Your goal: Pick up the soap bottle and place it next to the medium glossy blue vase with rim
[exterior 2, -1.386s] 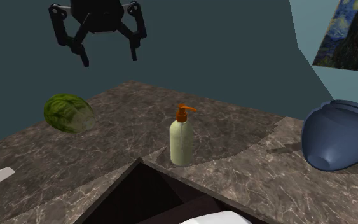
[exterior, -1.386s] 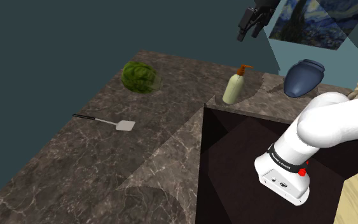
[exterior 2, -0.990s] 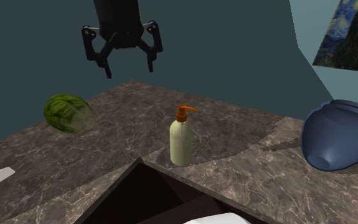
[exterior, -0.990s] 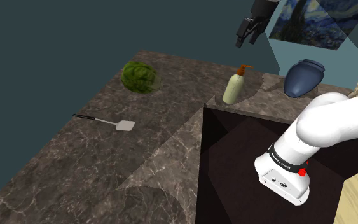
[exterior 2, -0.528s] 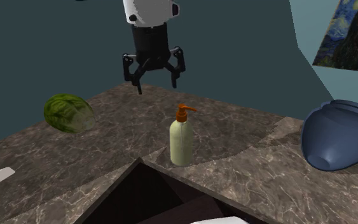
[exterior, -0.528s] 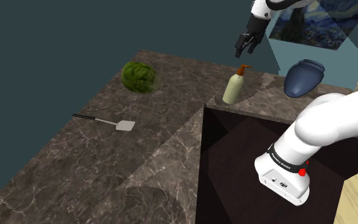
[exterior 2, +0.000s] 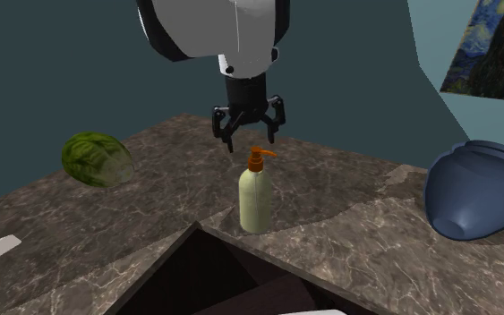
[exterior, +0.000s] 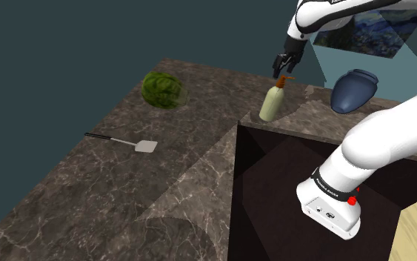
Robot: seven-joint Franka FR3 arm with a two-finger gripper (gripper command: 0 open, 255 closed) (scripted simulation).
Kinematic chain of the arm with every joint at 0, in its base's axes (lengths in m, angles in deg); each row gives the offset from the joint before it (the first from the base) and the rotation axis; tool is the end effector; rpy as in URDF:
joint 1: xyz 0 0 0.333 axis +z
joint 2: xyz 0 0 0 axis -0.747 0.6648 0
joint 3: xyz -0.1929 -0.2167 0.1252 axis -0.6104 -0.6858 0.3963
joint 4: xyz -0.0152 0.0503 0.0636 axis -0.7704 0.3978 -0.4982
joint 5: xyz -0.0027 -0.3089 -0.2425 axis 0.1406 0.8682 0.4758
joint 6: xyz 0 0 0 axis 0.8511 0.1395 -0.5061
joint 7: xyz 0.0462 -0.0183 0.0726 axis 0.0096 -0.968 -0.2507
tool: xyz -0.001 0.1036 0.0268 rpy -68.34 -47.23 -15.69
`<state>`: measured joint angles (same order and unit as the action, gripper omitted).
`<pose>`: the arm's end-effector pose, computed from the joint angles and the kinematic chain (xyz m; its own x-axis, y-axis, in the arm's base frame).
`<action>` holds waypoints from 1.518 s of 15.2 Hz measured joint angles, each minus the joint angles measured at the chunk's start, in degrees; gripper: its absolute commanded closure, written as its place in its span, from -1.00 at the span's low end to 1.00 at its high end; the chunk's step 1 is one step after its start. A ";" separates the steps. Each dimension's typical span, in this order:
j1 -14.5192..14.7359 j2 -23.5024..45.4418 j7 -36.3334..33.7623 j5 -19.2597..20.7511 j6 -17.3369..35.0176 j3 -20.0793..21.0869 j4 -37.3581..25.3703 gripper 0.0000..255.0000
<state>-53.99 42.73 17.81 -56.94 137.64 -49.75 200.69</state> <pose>0.3895 -0.1770 0.4520 0.9921 -0.1120 0.0562 -0.1167 -0.9892 0.0887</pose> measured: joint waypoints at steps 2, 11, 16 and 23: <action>-0.06 1.51 0.23 0.07 1.92 -0.50 0.47 -1.00; -0.30 3.88 0.62 0.34 6.69 -1.52 2.80 -1.00; -0.30 3.88 0.61 0.34 6.73 -1.52 2.83 1.00; -0.28 3.85 0.58 0.32 6.76 -1.49 2.83 1.00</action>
<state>-54.27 46.58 18.40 -56.62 144.40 -51.25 203.52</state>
